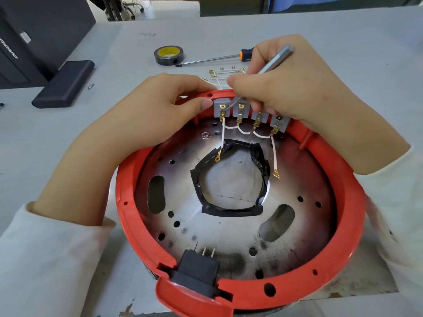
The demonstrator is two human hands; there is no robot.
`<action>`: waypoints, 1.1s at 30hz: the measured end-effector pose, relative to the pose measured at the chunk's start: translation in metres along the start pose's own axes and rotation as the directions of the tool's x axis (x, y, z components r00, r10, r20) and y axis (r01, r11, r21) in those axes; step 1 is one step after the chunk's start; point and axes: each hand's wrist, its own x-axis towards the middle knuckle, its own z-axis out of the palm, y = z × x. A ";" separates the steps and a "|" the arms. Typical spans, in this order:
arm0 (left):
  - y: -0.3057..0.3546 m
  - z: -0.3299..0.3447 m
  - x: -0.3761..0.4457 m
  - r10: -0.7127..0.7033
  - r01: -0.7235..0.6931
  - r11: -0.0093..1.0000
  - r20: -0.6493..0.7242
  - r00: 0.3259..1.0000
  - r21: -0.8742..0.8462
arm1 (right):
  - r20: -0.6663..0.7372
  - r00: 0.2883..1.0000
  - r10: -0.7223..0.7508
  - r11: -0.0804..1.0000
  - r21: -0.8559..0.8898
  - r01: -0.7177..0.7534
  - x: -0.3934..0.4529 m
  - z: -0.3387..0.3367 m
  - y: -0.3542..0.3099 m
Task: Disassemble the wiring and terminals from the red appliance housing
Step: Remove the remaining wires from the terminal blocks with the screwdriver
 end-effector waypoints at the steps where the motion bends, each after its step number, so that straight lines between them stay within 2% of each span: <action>1: 0.000 0.000 0.000 0.002 -0.002 1.000 0.000 1.000 0.004 | 0.005 1.000 0.015 1.000 0.003 -0.015 0.000 0.000 -0.001; 8: 0.000 0.000 0.000 0.001 -0.001 1.000 -0.001 1.000 0.011 | 0.018 0.993 0.120 0.993 -0.018 -0.119 0.005 -0.001 -0.008; 13: 0.000 0.000 0.000 -0.005 0.005 1.000 0.004 1.000 0.013 | 0.028 0.992 0.120 0.993 0.010 -0.120 0.005 -0.001 -0.007; 18: 0.000 -0.001 0.000 0.007 -0.007 1.000 0.007 1.000 0.006 | 0.045 0.992 0.122 0.988 -0.101 -0.117 0.011 0.003 -0.006; 25: 0.000 -0.001 -0.001 -0.007 0.007 0.999 0.014 1.000 -0.032 | -0.140 0.990 -0.011 0.997 0.071 0.021 0.003 0.003 0.000; 33: 0.001 0.001 -0.002 -0.013 0.010 0.998 -0.039 0.999 -0.064 | -0.135 0.990 -0.041 0.977 0.203 0.069 0.002 0.001 0.003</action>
